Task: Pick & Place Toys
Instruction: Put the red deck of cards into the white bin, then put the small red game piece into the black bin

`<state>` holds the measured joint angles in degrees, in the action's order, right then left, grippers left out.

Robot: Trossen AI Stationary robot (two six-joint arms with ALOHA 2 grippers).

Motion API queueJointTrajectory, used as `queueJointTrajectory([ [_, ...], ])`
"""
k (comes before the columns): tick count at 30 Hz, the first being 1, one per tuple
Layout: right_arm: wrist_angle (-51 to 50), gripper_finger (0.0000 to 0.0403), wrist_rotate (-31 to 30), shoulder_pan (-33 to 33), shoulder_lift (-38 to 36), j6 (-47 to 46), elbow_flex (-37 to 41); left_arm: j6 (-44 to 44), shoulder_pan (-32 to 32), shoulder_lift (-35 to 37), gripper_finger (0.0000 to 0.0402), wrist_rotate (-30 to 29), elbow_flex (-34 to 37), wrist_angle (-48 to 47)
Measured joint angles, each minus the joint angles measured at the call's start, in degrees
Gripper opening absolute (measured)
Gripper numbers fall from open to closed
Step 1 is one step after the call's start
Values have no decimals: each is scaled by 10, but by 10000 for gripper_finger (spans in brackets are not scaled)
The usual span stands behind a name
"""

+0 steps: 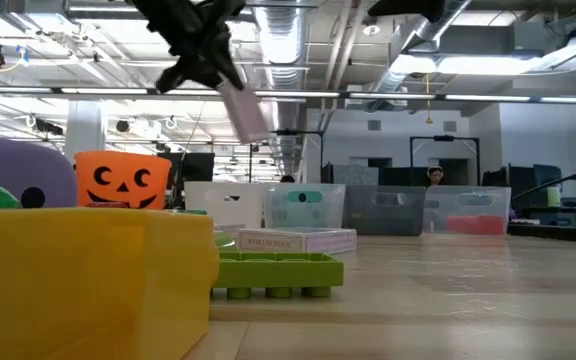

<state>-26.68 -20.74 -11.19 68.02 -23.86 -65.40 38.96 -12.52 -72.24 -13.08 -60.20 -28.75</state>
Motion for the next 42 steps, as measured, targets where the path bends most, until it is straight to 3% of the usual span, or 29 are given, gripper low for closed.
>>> queueJointTrajectory([
  [7, 6, 331, 0, 0, 6, -2, 0, -134, -51, 26, 65, -118, 0, -14],
  [14, 6, 331, -1, 0, 6, -2, 0, -267, -82, 14, 69, -117, 0, -18],
  [22, 8, 331, -3, 1, 6, -2, 0, -394, -81, 4, 204, -120, -1, 26],
  [28, 10, 331, -3, 1, 6, -12, 0, -351, -80, 5, 275, -115, -1, 53],
  [33, 9, 331, -3, 1, 6, -19, 0, -241, -80, 6, 292, -9, -1, 52],
  [37, 8, 331, -3, 1, 6, -18, 0, -187, -75, 6, 290, 117, -1, 53],
  [42, 6, 331, -3, 1, 6, -17, 0, -144, -48, 6, 290, 216, -1, 52],
])
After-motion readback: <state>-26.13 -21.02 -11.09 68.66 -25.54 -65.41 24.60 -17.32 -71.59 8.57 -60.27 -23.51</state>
